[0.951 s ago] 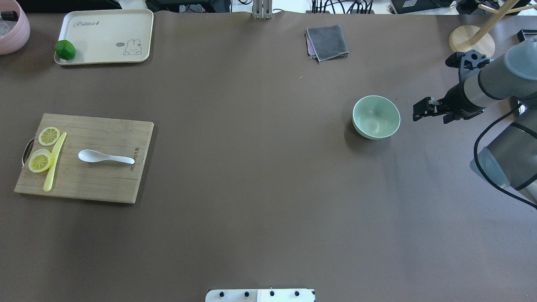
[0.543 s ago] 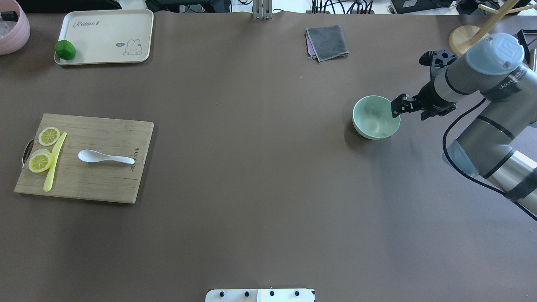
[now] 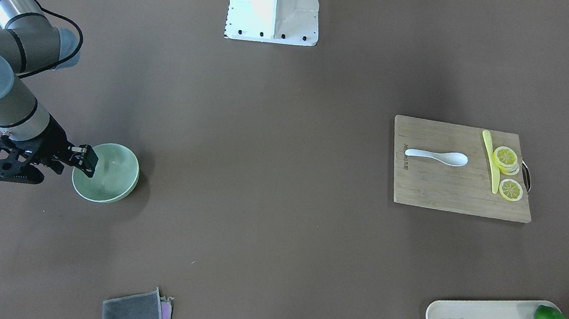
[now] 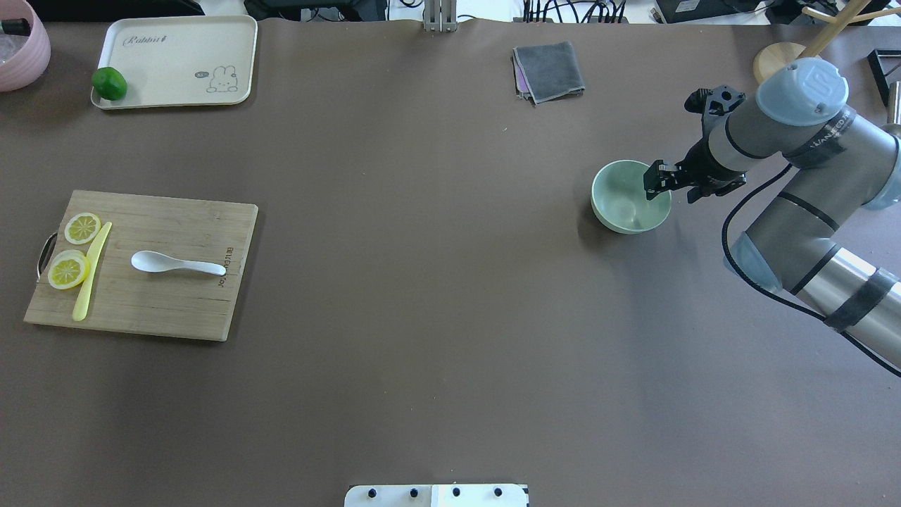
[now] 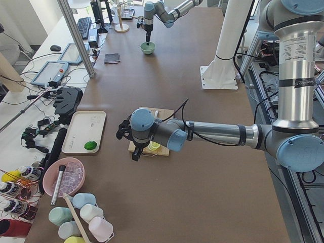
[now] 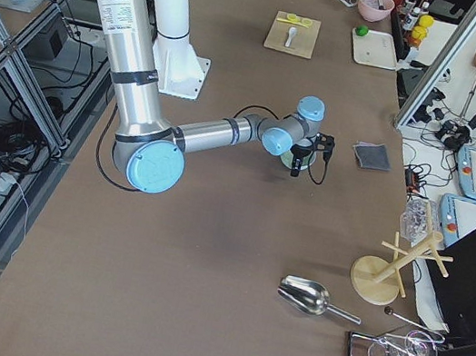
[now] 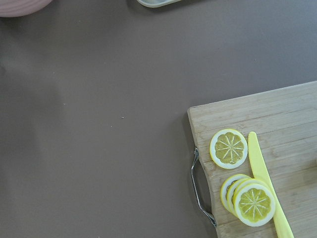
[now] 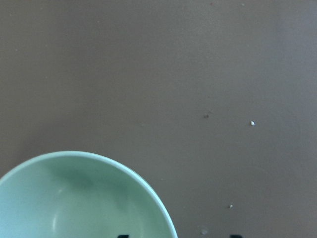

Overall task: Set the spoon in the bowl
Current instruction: 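Move the right gripper to the pale green bowl rim and grasp it, then slide the green bowl toward the board with right gripper while left reaches spoon, then grasp the white spoon with left gripper while right gripper releases bowl, then carry the spoon over the bowl with left gripper while right arm withdraws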

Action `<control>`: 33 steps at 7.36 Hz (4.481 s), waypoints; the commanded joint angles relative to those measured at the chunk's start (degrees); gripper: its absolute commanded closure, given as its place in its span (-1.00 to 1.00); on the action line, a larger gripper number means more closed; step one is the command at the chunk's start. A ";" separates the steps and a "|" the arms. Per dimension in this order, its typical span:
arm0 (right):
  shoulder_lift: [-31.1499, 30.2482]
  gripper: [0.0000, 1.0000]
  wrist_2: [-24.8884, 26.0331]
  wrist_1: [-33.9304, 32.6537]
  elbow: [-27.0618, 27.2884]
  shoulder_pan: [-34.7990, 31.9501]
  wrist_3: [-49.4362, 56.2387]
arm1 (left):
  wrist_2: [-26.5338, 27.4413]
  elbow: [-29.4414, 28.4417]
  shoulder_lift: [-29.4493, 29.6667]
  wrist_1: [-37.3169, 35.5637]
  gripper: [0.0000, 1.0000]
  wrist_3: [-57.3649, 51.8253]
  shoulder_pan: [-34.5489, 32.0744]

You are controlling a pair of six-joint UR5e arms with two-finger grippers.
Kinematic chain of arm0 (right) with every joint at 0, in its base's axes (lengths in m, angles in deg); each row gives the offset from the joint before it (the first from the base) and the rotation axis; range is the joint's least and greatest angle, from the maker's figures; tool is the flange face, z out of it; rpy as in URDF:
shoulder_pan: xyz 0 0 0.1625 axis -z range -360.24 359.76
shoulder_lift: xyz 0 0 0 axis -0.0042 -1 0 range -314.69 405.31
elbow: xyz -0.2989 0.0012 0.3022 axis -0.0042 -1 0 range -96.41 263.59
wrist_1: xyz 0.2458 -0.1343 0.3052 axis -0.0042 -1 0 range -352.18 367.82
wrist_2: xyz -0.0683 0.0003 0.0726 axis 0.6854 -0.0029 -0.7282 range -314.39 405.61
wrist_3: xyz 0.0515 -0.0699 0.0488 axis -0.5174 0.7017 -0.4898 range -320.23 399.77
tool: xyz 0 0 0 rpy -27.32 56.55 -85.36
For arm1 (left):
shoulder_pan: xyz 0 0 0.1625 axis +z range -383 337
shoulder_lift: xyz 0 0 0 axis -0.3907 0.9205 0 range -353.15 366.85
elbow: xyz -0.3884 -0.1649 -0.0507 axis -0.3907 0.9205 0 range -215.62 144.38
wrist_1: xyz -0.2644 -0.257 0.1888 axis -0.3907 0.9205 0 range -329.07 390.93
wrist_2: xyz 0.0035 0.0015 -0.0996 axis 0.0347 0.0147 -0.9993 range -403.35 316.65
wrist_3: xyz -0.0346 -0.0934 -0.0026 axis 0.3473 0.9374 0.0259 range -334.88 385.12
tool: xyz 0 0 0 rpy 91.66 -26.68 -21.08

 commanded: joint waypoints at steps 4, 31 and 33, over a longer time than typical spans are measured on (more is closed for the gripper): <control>6.29 1.00 -1.31 0.15 0.45 3.46 -9.75 | -0.11 5.28 8.46 3.36 -0.76 1.47 14.78; 6.89 -1.00 12.79 -3.98 14.06 17.14 -26.41 | 19.23 4.41 23.05 7.85 1.00 36.22 42.13; -0.24 -1.00 4.52 -4.07 15.31 8.35 -14.78 | 19.67 4.06 27.97 4.97 1.00 51.15 45.65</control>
